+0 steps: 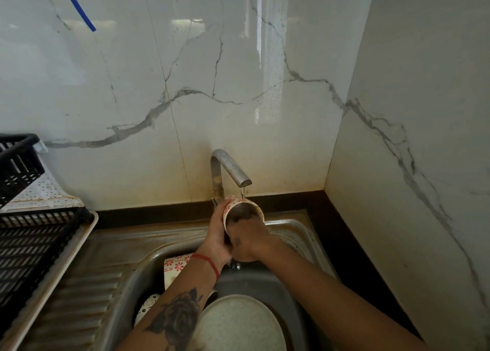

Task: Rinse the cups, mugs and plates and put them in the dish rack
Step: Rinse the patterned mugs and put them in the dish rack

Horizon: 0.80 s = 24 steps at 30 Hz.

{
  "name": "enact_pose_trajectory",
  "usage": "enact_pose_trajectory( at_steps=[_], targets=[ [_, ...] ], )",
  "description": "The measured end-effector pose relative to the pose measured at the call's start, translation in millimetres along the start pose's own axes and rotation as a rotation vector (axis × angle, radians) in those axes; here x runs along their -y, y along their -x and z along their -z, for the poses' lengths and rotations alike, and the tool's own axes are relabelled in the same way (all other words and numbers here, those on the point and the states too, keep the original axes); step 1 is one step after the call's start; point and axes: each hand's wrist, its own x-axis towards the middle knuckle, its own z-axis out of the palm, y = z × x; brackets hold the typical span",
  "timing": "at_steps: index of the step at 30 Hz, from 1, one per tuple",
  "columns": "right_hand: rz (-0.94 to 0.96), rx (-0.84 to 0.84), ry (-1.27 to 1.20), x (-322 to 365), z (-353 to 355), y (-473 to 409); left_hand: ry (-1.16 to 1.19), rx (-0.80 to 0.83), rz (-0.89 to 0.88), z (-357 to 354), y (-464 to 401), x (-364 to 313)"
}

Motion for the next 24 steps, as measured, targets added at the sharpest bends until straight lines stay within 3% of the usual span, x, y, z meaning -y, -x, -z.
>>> enact_pose_trajectory(
  at_steps=[2,6,8,10,12,13,15,18,24],
  targets=[
    [0.045,-0.019,-0.225,1,-3,10,0.007,-0.027,-0.006,1,-1,-1],
    [0.226,-0.207,0.170,-10,-13,25,0.032,-0.011,-0.001,4,5,-8],
    [0.421,-0.371,0.182,-26,-7,35,0.028,0.015,0.032,10,9,-12],
    [0.480,-0.610,0.012,-44,-11,44,0.005,0.037,0.059,14,12,-14],
    [0.363,-0.746,-0.213,-53,-18,49,-0.009,0.037,0.091,15,11,-16],
    [0.281,-0.745,-0.281,-57,-19,48,-0.013,0.033,0.112,15,11,-16],
    [0.215,-0.569,-0.340,-64,-20,41,-0.009,0.071,0.174,13,14,-16],
    [0.317,-0.287,-0.219,-76,-15,26,0.025,0.144,0.271,14,16,-12],
    [0.441,-0.360,-0.194,-72,6,23,-0.012,0.174,0.324,11,19,-7]
  ],
)
